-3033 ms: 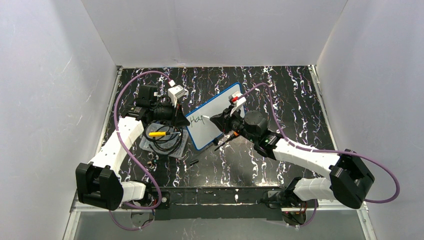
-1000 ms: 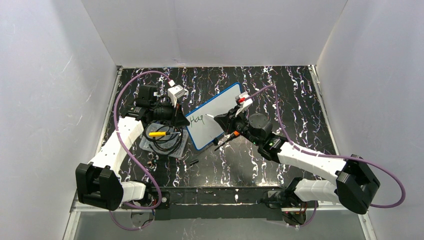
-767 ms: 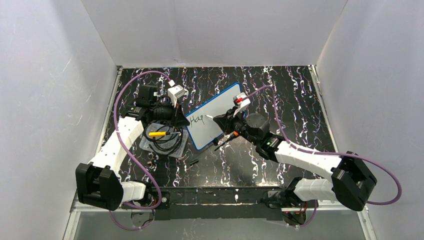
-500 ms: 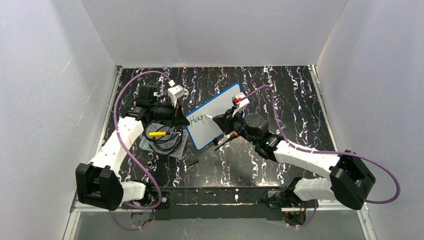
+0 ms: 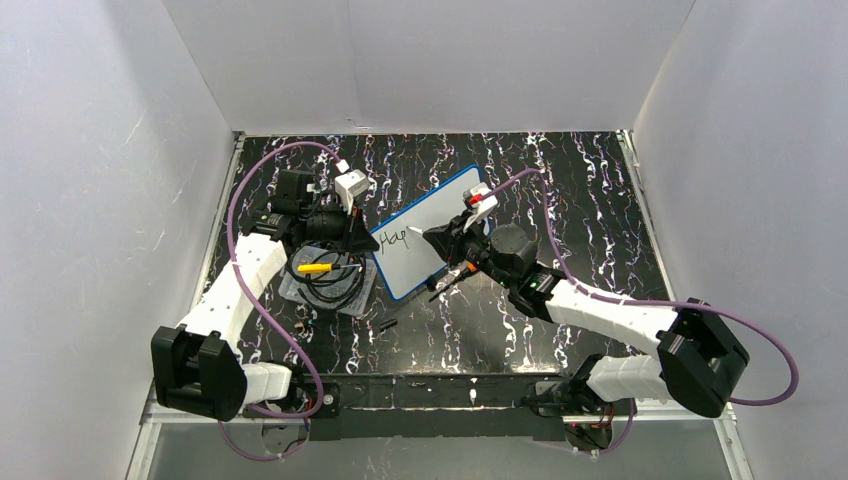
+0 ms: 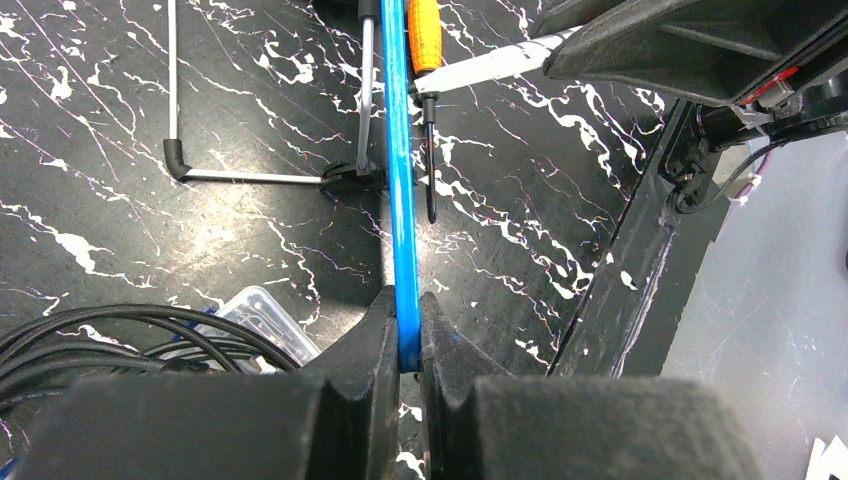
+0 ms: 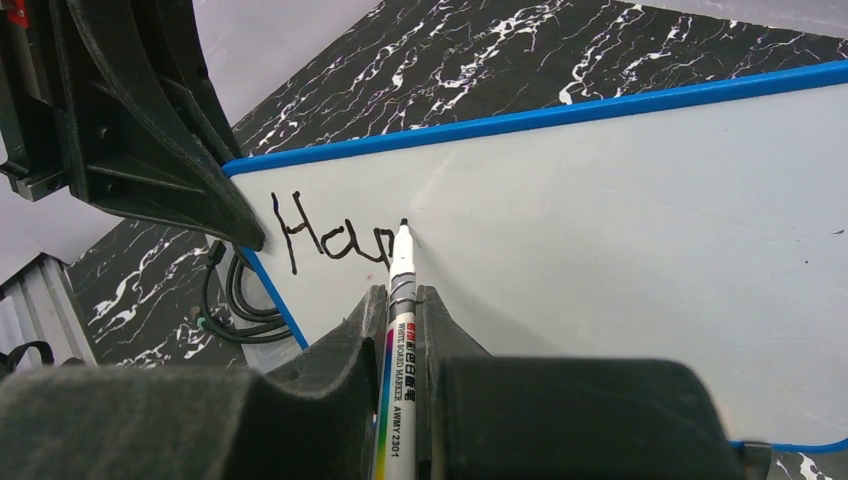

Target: Write a sentence on the whiteboard

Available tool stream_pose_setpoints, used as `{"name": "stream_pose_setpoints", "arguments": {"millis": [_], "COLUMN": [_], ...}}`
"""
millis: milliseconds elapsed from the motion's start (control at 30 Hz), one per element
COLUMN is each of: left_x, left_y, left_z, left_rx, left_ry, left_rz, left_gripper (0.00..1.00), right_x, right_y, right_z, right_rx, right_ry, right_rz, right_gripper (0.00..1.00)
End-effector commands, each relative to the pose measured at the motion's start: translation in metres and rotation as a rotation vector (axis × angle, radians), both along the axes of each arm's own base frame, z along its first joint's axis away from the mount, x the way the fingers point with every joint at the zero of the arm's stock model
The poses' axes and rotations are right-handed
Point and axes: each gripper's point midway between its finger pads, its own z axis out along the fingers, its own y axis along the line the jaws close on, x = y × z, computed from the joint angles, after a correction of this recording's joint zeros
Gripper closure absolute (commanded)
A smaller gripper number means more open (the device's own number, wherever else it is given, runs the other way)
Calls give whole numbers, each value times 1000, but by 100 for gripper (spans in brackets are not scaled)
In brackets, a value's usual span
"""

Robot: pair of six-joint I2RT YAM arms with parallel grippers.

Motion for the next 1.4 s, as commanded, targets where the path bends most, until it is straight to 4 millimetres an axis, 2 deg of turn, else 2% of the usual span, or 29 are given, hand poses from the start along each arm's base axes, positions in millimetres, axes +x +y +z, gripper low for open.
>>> {"name": "stream_pose_setpoints", "arguments": {"millis": [0,267,500,633,867,967,1133,1367], "left_x": [-17,-17,-18,-18,-18,-17,-18,-17], "left_y": [-11,-10,-10,-10,-10,-10,-10,-10], "left_z": [26,27,27,28,27,28,27,27], "left_rx": [-89,-89,-89,-89,-89,-90,-89,-89], "left_ry": [7,2,3,3,2,0,1,2], "left_rz": [-66,-67,-66,-66,-66,-65,-65,-64], "left_gripper": [100,100,100,100,100,100,100,100], "right_x": [2,-4,-6,-7,-11,-7,-2,4], "right_y": [3,-5,-7,-9,-11,-10,1,7], "right_z": [10,-20,-32,-20,29,42,49,43], "right_rx": [29,4,-5,13,105,120,131,118], "right_ry": [-21,54,84,66,-10,-43,-58,-56], "right_rz": [-9,-23,-27,-24,-16,-23,-1,-7], "right_gripper": [99,99,99,99,99,99,99,99]}}
